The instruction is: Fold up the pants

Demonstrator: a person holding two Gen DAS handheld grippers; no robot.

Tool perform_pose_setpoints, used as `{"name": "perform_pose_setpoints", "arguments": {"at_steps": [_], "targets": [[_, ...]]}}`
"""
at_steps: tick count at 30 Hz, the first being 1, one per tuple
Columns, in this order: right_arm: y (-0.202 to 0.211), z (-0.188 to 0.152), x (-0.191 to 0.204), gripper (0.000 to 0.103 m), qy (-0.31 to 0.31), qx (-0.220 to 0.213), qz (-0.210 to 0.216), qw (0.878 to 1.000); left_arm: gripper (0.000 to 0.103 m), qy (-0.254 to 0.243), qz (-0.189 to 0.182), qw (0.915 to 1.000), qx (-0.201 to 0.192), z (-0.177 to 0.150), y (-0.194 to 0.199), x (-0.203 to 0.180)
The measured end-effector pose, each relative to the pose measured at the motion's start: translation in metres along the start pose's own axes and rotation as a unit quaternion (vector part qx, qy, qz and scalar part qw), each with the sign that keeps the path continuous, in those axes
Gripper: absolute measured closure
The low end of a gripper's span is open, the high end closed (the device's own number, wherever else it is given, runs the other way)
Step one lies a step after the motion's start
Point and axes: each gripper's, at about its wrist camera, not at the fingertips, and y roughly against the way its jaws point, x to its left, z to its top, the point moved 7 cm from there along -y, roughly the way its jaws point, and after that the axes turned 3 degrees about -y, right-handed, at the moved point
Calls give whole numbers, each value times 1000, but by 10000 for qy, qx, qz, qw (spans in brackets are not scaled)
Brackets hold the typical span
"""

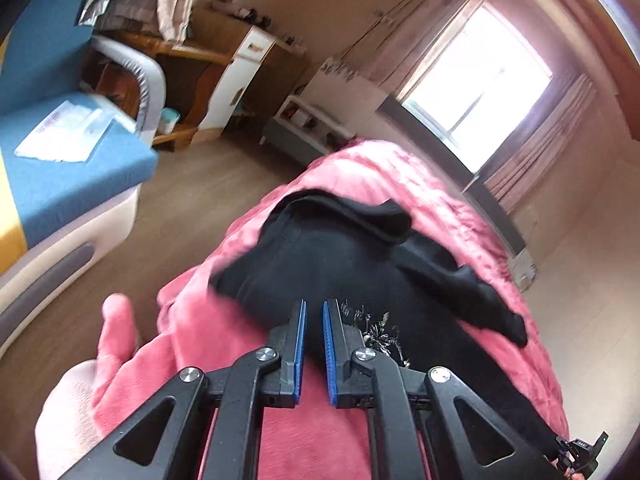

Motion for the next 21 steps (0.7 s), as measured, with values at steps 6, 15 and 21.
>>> {"name": "perform_pose_setpoints", "arguments": {"at_steps": [6,15,21], "targets": [[-27,-27,-27,95,-526,392,-77,9978,43,340,511,9966,546,-8,-31,25],[-46,-32,-39,46,-982,602,217,9931,32,1133,-176,9906,744,-5,-73,17],[-66,-20,-32,84,-1052,671,-91,9921,94,1430,110,9825,1189,1,-93,18]]}}
